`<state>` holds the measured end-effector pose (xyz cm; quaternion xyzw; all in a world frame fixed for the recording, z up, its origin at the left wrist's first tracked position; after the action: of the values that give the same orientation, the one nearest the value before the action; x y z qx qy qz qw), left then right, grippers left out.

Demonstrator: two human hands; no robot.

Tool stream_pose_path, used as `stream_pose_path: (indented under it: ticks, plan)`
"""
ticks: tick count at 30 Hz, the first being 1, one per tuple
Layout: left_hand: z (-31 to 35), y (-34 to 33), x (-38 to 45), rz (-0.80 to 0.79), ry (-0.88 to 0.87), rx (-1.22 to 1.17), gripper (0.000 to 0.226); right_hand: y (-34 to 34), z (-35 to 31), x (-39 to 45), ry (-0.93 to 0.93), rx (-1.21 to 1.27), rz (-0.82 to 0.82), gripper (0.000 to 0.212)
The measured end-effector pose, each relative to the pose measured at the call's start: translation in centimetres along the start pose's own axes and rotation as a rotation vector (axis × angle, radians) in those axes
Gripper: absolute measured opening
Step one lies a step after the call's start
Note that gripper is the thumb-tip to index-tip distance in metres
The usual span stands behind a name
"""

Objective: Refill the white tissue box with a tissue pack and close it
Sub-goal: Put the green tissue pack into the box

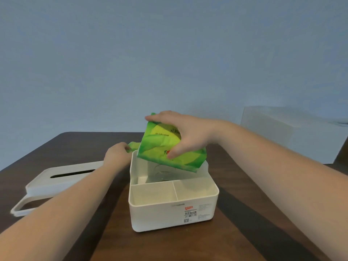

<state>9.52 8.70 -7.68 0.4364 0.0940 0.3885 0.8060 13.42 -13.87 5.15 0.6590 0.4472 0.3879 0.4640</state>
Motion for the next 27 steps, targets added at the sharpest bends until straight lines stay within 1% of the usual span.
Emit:
stream_pose_path:
  ticks: [3, 6, 9, 11, 13, 16, 21, 23, 25, 27]
  plan:
    - [-0.4, 0.3, 0.0, -0.007, -0.016, -0.038, 0.041, -1.3, -0.3, 1.2, 0.028, -0.11, -0.08, 0.102]
    - [-1.2, 1.1, 0.1, 0.009, 0.006, -0.031, 0.049, -2.8, 0.0, 2.0, 0.023, -0.22, -0.175, 0.103]
    - [-2.0, 1.9, -0.2, 0.015, 0.018, -0.011, 0.05, -4.2, 0.2, 2.3, 0.027, -0.225, -0.264, 0.099]
    - [-2.4, 2.4, -0.3, 0.014, 0.014, 0.015, 0.048, -5.0, 0.5, 2.2, -0.006, -0.204, -0.298, 0.096]
    - [-3.1, 3.1, -0.5, 0.007, 0.012, 0.043, 0.047, -5.3, 0.5, 2.1, -0.015, -0.157, -0.294, 0.095]
    - [-4.2, 4.1, -0.7, -0.008, 0.023, 0.083, 0.044, -5.2, 0.4, 2.0, -0.047, -0.071, -0.268, 0.085]
    - [-6.0, 5.8, -1.3, -0.023, 0.033, 0.128, 0.041, -5.4, 0.2, 1.9, -0.11, -0.039, -0.297, 0.07]
    - [-6.6, 6.7, -1.6, -0.027, 0.042, 0.136, 0.041, -5.1, -0.3, 1.9, -0.152, 0.012, -0.249, 0.059]
    - [-7.4, 7.7, -1.9, -0.023, 0.058, 0.143, 0.041, -4.6, -1.0, 2.0, -0.178, 0.079, -0.154, 0.05]
    - [-8.2, 8.6, -2.1, -0.009, 0.084, 0.156, 0.041, -4.2, -1.8, 2.5, -0.179, 0.131, -0.059, 0.045]
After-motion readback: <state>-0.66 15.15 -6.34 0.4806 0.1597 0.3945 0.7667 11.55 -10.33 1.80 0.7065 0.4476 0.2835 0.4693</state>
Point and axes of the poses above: each hand's wrist, its own x-axis towards the middle knuckle, its own y-axis out of the back of the hand, z = x × y, the point moved 2 cm from there along x, towards the middle knuckle, and after that the axes turned 2 degrees about x, right-handed, at the moved point
